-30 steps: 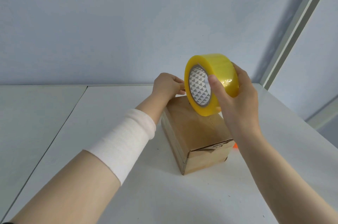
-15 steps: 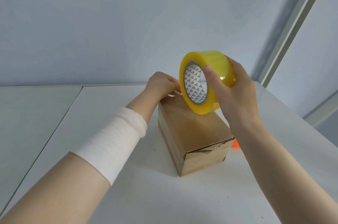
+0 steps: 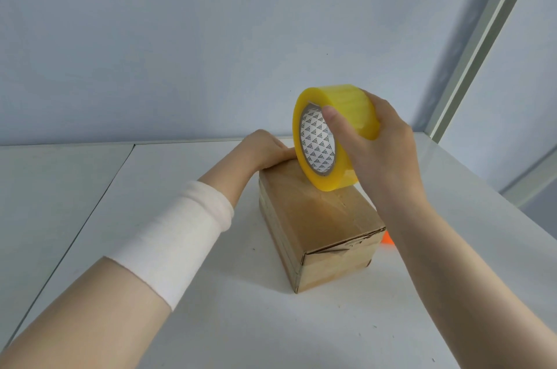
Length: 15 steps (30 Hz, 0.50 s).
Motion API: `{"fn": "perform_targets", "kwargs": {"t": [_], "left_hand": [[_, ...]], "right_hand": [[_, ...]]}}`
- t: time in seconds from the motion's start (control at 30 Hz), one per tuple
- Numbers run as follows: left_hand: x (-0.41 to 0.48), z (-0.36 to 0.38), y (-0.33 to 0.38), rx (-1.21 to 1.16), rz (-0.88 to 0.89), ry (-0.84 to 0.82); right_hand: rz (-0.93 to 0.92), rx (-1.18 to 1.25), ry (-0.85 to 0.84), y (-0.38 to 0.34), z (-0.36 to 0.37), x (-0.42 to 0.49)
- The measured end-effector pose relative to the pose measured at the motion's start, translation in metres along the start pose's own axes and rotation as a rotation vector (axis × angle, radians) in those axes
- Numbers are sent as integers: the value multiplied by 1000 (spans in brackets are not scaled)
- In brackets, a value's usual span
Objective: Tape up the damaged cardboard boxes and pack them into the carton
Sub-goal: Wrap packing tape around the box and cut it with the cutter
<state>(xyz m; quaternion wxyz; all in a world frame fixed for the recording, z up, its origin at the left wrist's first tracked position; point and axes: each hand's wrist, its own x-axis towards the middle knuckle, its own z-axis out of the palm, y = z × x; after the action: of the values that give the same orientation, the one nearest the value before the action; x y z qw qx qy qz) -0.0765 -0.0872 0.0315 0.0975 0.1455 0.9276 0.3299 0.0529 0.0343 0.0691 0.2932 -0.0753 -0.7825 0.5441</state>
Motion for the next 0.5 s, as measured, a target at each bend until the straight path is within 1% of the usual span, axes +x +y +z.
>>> {"fn": "perform_targets", "kwargs": {"t": [0.07, 0.17, 0.2, 0.3, 0.4, 0.5], "left_hand": [[0, 0, -2, -122, 1, -38], [2, 2, 0, -195, 110, 45], [1, 2, 1, -195, 118, 37], [-4, 4, -2, -189, 26, -56], [-4, 2, -1, -126, -15, -58], [-1, 0, 3, -82, -46, -59]], "right_hand": [[-7, 6, -2, 0, 0, -1], [-9, 13, 3, 2, 0, -2], [-7, 15, 1, 2, -1, -2], [-12, 5, -39, 4, -3, -3], [-9, 2, -123, 5, -7, -4], [36, 141, -250, 6, -16, -1]]}}
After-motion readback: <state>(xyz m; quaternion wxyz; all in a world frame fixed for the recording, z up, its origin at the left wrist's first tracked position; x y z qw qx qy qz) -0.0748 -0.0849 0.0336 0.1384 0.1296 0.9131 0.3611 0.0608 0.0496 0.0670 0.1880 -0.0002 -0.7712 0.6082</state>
